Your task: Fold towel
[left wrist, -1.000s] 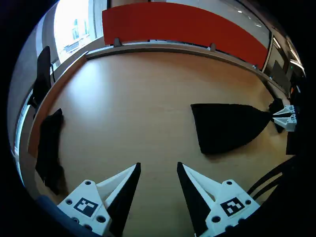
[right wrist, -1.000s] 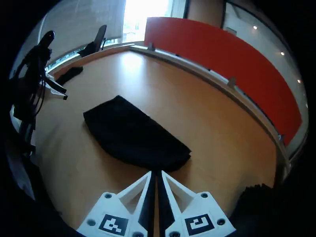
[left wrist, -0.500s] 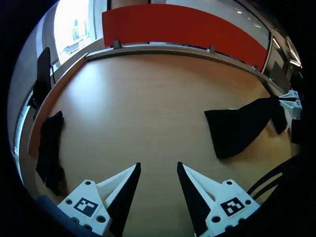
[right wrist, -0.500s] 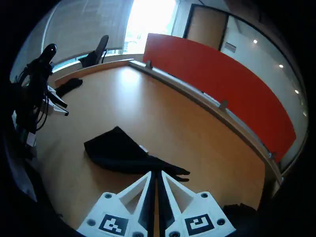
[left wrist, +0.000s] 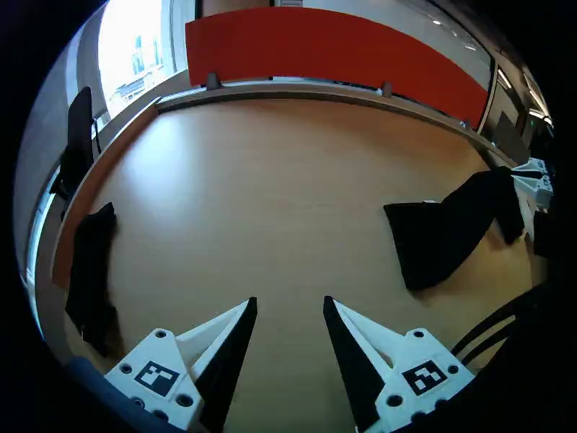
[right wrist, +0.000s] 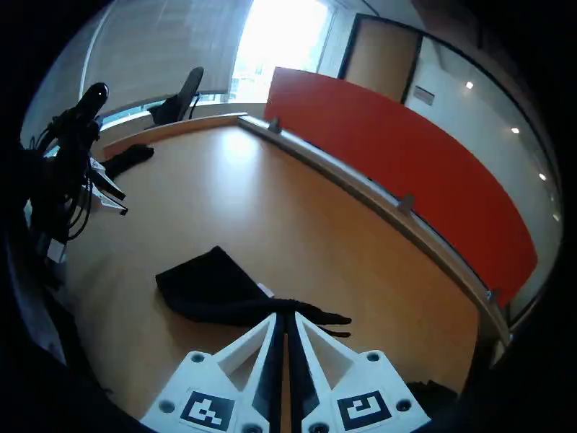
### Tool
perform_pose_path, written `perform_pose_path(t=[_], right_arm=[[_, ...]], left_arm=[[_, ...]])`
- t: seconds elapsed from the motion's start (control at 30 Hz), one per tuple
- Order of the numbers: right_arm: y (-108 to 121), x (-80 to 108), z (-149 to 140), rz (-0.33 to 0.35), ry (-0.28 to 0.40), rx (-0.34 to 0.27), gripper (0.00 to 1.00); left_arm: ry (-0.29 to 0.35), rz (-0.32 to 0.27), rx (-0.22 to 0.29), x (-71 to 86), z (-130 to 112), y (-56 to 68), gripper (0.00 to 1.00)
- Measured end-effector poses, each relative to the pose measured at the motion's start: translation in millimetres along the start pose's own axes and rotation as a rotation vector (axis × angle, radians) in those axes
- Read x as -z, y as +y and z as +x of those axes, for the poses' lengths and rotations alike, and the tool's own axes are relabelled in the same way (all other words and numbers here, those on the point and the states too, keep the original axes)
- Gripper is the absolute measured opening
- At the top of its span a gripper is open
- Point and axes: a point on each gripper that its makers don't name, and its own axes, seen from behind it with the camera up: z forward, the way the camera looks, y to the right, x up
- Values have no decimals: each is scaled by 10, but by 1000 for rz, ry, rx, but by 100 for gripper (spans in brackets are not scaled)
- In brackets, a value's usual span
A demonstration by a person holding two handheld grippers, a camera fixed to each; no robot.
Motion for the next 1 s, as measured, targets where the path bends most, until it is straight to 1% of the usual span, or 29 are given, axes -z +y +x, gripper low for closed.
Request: perform_pose_path(t=[0.1, 0.3, 0.4, 0.7, 0.8, 1.0], right_arm=[[-50, -31, 13, 13, 1, 6, 6], [-211, -121, 63, 52, 2, 37, 6], [-320, -197, 93, 76, 1, 55, 6], [-743, -435, 171, 165, -2, 89, 6], [-839, -484, 183, 187, -5, 101, 6], [-971, -568, 192, 222, -17, 128, 6]], left_arm=[[0, -2, -2, 1, -3, 17, 67], [2, -8, -5, 5, 4, 52, 67], [4, -7, -9, 7, 9, 57, 67], [9, -11, -12, 26, 21, 86, 67], [12, -9, -11, 45, 26, 68, 67], [20, 5, -4, 101, 19, -21, 67]])
